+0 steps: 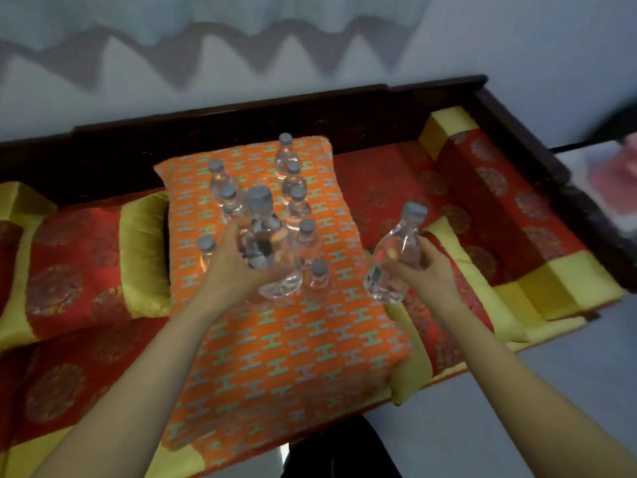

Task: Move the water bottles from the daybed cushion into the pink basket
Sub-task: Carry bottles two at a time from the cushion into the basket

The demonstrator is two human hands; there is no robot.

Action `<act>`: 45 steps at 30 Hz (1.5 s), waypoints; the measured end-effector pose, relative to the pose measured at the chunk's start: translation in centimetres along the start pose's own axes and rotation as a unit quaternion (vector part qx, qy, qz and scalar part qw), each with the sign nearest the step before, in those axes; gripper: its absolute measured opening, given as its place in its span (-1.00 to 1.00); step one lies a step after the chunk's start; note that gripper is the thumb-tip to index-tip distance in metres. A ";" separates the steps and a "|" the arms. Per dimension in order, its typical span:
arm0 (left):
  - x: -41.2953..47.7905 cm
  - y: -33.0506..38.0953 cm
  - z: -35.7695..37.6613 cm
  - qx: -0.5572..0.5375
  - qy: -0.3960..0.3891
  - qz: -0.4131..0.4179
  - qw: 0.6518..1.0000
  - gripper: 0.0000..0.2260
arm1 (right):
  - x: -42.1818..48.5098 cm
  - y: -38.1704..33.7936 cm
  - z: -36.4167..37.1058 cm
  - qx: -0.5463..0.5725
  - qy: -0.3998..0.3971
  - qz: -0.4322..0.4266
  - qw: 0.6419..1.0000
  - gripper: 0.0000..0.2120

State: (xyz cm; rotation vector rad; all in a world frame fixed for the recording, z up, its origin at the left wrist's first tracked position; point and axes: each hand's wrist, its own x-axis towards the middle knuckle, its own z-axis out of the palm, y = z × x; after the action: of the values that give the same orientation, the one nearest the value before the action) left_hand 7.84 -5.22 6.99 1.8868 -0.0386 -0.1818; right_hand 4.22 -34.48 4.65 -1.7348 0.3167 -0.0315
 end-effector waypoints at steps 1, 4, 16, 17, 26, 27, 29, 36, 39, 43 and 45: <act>0.4 0.9 1.2 0.000 -0.011 0.007 1.000 -0.33 | -0.4 -0.1 -1.4 -0.007 0.021 0.001 1.000 -0.72; 1.3 3.7 5.5 -0.005 -0.047 0.042 0.998 -0.51 | -1.9 -0.3 -6.3 -0.028 0.089 0.007 0.996 -0.67; -0.7 14.9 30.9 0.021 -0.212 0.113 0.970 -0.46 | -12.0 1.3 -31.1 -0.058 0.304 0.021 0.951 -0.65; -1.2 15.9 33.6 0.020 -0.217 0.121 0.969 -0.46 | -12.7 1.5 -33.7 -0.059 0.308 0.022 0.949 -0.65; -4.5 23.6 54.8 0.010 -0.241 0.127 0.962 -0.48 | -15.3 2.3 -54.7 -0.088 0.358 0.027 0.929 -0.66; -4.4 24.3 56.5 0.016 -0.245 0.127 0.961 -0.49 | -15.2 2.2 -56.5 -0.087 0.360 0.028 0.928 -0.66; -3.8 26.1 59.8 0.023 -0.256 0.128 0.958 -0.49 | -14.6 2.4 -60.4 -0.080 0.374 0.028 0.924 -0.66; 1.2 31.7 71.1 0.006 -0.268 0.147 0.952 -0.52 | -10.1 4.3 -71.2 -0.055 0.393 0.020 0.918 -0.68; 4.1 33.3 76.3 -0.003 -0.276 0.150 0.949 -0.48 | -7.4 5.4 -75.8 -0.052 0.402 0.021 0.914 -0.62; 7.9 36.2 83.3 -0.007 -0.284 0.137 0.949 -0.41 | -3.3 5.9 -82.6 -0.049 0.418 0.030 0.906 -0.43; 9.5 37.9 86.9 -0.007 -0.290 0.131 0.948 -0.38 | -1.5 5.7 -86.4 -0.051 0.428 0.030 0.902 -0.36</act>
State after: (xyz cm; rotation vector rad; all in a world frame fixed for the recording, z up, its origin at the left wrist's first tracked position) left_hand 7.05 -100.15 15.12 1.7360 -0.6823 -0.5467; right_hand -15.36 -118.08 15.86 -1.7292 1.0281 -0.7608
